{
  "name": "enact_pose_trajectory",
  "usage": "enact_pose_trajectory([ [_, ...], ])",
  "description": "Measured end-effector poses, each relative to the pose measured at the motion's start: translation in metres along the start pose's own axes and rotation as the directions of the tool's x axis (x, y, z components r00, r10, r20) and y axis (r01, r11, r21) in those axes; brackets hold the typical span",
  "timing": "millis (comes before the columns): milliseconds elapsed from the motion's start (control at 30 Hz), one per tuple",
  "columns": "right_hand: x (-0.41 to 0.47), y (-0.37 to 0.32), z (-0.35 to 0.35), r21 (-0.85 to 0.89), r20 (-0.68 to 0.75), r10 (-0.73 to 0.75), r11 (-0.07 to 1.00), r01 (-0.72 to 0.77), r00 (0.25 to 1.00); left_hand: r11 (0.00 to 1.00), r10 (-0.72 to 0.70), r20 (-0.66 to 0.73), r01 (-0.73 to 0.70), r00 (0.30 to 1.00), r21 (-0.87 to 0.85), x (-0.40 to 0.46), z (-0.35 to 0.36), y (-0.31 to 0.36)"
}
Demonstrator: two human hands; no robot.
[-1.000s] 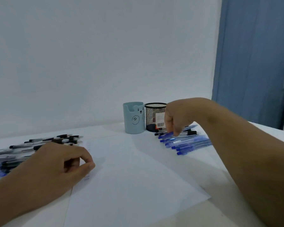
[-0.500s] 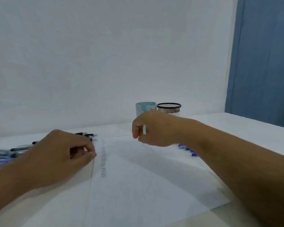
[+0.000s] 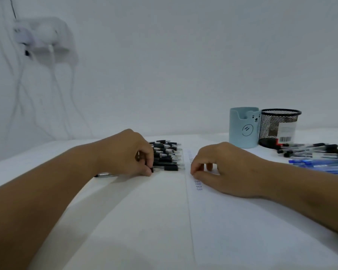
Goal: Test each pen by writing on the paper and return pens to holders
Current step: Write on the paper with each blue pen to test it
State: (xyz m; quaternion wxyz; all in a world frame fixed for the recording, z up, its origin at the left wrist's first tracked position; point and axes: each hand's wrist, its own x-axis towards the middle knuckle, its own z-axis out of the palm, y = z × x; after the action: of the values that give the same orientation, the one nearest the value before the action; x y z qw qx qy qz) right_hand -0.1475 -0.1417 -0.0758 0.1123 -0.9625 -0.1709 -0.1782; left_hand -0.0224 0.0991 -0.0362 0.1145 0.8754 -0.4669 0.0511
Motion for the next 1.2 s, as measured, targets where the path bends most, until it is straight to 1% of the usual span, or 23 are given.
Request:
enact_pose_trajectory([
  [133,0.0,0.002,0.002,0.023,-0.008,-0.012,1.0,0.012,1.0,1.0,0.009,-0.002,-0.009,1.0,0.026,-0.001,0.001,-0.001],
  [200,0.0,0.002,0.002,0.02,-0.017,-0.027,0.999,0.028,0.999,1.0,0.018,-0.04,-0.018,0.999,0.005,-0.003,0.0,-0.002],
  [233,0.0,0.002,0.002,0.017,-0.018,-0.028,0.999,0.029,0.999,0.999,0.013,-0.09,-0.016,0.996,-0.032,-0.003,-0.002,-0.001],
  [300,-0.001,0.003,0.002,0.019,-0.019,-0.017,1.0,0.017,1.0,0.99,-0.004,-0.239,-0.03,0.971,-0.14,-0.004,-0.005,0.003],
  [367,-0.001,0.004,0.003,0.022,-0.034,-0.009,1.0,0.01,0.999,0.948,-0.029,-0.413,-0.105,0.91,-0.299,-0.004,-0.008,0.012],
  [400,0.0,0.005,0.003,0.019,-0.05,-0.008,1.0,0.009,0.999,0.903,-0.07,-0.494,-0.155,0.867,-0.4,-0.003,-0.009,0.017],
  [467,0.0,0.006,0.005,0.026,-0.098,-0.003,1.0,0.006,0.995,0.76,-0.213,-0.593,-0.25,0.776,-0.6,0.0,-0.009,0.024],
  [500,0.0,0.006,0.005,0.061,-0.129,0.017,0.998,-0.01,0.991,0.667,-0.294,-0.598,-0.288,0.746,-0.687,0.002,-0.008,0.026],
  [533,0.0,0.004,0.005,0.134,-0.157,0.06,0.99,-0.039,0.986,0.557,-0.373,-0.569,-0.314,0.733,-0.769,0.004,-0.006,0.03],
  [567,0.0,0.001,0.005,0.252,-0.166,0.119,0.965,-0.075,0.979,0.426,-0.443,-0.513,-0.331,0.736,-0.842,0.006,-0.004,0.033],
  [600,0.001,-0.002,0.004,0.403,-0.151,0.182,0.909,-0.107,0.972,0.288,-0.494,-0.441,-0.337,0.75,-0.896,0.008,-0.001,0.037],
  [633,0.001,-0.004,0.003,0.555,-0.122,0.237,0.821,-0.131,0.964,0.174,-0.52,-0.375,-0.334,0.768,-0.926,0.01,0.003,0.039],
  [667,0.002,-0.006,0.002,0.683,-0.093,0.289,0.715,-0.15,0.953,0.103,-0.526,-0.326,-0.321,0.786,-0.941,0.011,0.008,0.042],
  [700,0.002,-0.007,0.001,0.779,-0.075,0.338,0.607,-0.157,0.938,0.073,-0.519,-0.293,-0.3,0.803,-0.951,0.012,0.013,0.043],
  [733,0.002,-0.007,-0.001,0.845,-0.063,0.387,0.511,-0.157,0.92,0.08,-0.506,-0.274,-0.272,0.818,-0.959,0.013,0.017,0.044],
  [767,0.002,-0.007,-0.004,0.893,-0.046,0.436,0.42,-0.158,0.899,0.128,-0.49,-0.269,-0.237,0.829,-0.963,0.013,0.021,0.044],
  [800,0.002,-0.006,-0.008,0.929,-0.023,0.478,0.335,-0.158,0.878,0.211,-0.467,-0.276,-0.198,0.84,-0.957,0.013,0.024,0.043],
  [867,0.002,-0.004,-0.015,0.972,0.03,0.535,0.182,-0.15,0.844,0.413,-0.4,-0.309,-0.132,0.863,-0.901,0.011,0.027,0.041],
  [900,0.002,-0.003,-0.018,0.983,0.061,0.546,0.11,-0.144,0.836,0.49,-0.363,-0.32,-0.113,0.875,-0.864,0.01,0.028,0.041],
  [933,0.002,-0.003,-0.02,0.989,0.093,0.542,0.043,-0.139,0.835,0.538,-0.331,-0.324,-0.105,0.886,-0.836,0.01,0.029,0.041],
  [1000,0.002,-0.002,-0.024,0.989,0.145,0.516,-0.062,-0.132,0.844,0.573,-0.297,-0.321,-0.101,0.899,-0.813,0.009,0.03,0.043],
  [1100,0.001,0.0,-0.029,0.98,0.179,0.495,-0.169,-0.108,0.85,0.59,-0.298,-0.316,-0.087,0.901,-0.803,0.009,0.033,0.045],
  [1200,0.0,0.001,-0.03,0.973,0.194,0.475,-0.203,-0.108,0.858,0.6,-0.303,-0.313,-0.076,0.9,-0.797,0.008,0.035,0.045],
])
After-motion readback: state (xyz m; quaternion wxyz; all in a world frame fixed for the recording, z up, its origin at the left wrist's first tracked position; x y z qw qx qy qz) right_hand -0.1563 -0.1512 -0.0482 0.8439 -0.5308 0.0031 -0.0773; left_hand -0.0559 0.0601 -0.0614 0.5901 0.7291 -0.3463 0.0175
